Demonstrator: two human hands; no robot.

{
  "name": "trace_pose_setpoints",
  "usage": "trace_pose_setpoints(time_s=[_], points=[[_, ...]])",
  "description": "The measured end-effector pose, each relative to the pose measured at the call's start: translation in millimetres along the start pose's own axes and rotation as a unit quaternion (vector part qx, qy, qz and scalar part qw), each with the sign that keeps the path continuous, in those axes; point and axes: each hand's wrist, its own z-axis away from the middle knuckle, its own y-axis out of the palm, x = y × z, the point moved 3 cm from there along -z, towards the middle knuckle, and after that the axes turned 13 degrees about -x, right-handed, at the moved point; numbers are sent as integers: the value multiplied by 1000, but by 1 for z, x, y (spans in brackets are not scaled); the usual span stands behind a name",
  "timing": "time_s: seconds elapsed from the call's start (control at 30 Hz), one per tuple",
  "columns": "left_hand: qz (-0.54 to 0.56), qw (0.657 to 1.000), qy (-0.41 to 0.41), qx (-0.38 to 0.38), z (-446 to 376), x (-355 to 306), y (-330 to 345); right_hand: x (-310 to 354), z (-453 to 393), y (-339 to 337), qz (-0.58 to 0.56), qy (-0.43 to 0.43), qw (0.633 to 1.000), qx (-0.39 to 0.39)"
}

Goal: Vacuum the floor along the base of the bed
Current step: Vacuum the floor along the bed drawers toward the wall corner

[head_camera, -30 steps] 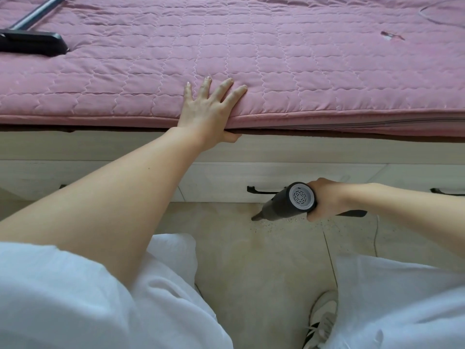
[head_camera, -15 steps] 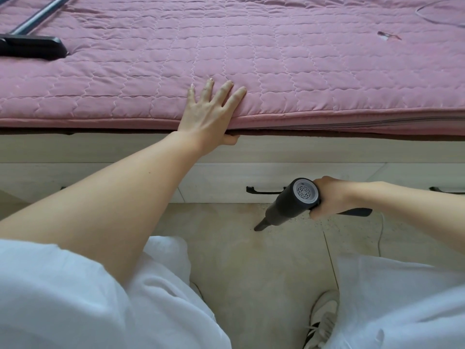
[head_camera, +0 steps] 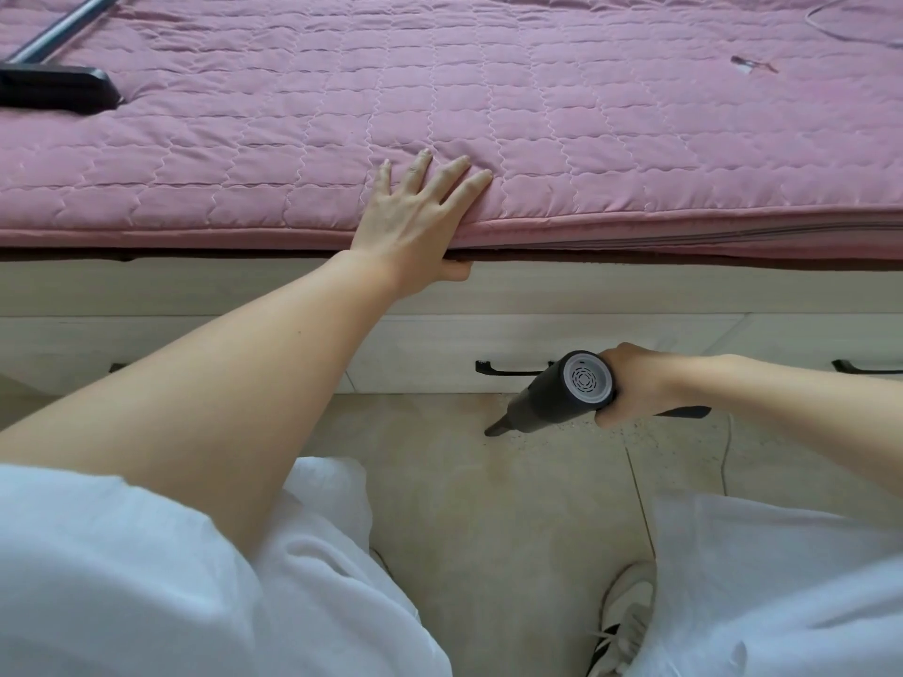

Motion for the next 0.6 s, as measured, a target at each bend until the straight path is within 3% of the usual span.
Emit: trace_pose_setpoints(time_s=[0.6], points=[[5, 1000, -5, 1, 1, 1, 1, 3, 2, 2, 4, 3, 1000, 7]])
